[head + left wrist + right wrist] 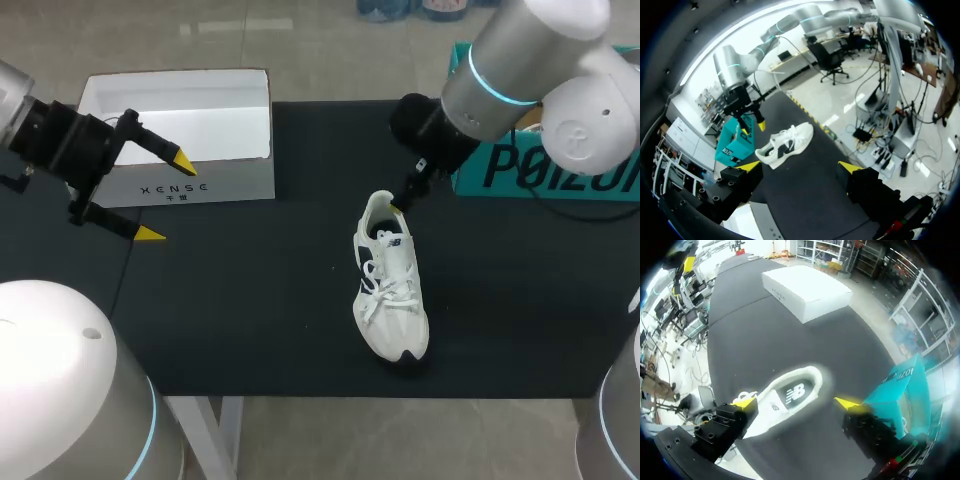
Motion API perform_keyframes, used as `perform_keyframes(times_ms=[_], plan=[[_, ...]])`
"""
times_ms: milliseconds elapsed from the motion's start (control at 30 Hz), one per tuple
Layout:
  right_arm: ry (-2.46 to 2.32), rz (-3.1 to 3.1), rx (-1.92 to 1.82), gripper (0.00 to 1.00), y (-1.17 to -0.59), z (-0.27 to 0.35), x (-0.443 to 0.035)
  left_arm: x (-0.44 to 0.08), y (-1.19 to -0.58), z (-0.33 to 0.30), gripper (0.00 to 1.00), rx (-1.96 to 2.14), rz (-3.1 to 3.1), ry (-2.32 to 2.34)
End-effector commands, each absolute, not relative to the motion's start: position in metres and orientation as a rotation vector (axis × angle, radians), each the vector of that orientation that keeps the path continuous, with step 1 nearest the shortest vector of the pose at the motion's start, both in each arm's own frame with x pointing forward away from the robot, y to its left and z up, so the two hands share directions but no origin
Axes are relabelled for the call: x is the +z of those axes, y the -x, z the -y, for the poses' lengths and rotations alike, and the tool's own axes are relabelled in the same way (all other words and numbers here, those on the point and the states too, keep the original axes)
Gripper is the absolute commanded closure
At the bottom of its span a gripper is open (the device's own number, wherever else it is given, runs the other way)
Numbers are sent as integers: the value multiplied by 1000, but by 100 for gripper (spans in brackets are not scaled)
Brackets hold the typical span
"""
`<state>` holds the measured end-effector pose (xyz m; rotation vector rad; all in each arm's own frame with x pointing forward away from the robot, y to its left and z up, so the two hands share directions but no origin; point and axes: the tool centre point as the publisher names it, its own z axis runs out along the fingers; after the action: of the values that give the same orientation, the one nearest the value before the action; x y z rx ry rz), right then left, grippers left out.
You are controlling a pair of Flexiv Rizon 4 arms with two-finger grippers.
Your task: Take the shoe out of the shoebox, open the shoe tongue, remove and reinsert the insole, then place the shoe into the shoebox
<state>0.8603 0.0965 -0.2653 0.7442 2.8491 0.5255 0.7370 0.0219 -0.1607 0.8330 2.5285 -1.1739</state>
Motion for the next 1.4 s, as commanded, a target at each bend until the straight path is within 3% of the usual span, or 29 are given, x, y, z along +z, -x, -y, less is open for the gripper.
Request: perform_keyframes(times_ms=[33,333,633,1400], plan=[[-409,-2868,381,0,-861,-100,-262,-160,-737,-22,0,-1171,-2532,-835],[-409,-2868,381,0,-861,-100,-262,-160,-737,-22,0,-1171,-2532,-835],[-43,-2873,342,0,-874,-110,-259,-160,-737,-22,0,-1171,-2532,-835],[148,-2893,175,0,-913,-122,-311,-160,-737,-22,0,-1171,-2532,-835]])
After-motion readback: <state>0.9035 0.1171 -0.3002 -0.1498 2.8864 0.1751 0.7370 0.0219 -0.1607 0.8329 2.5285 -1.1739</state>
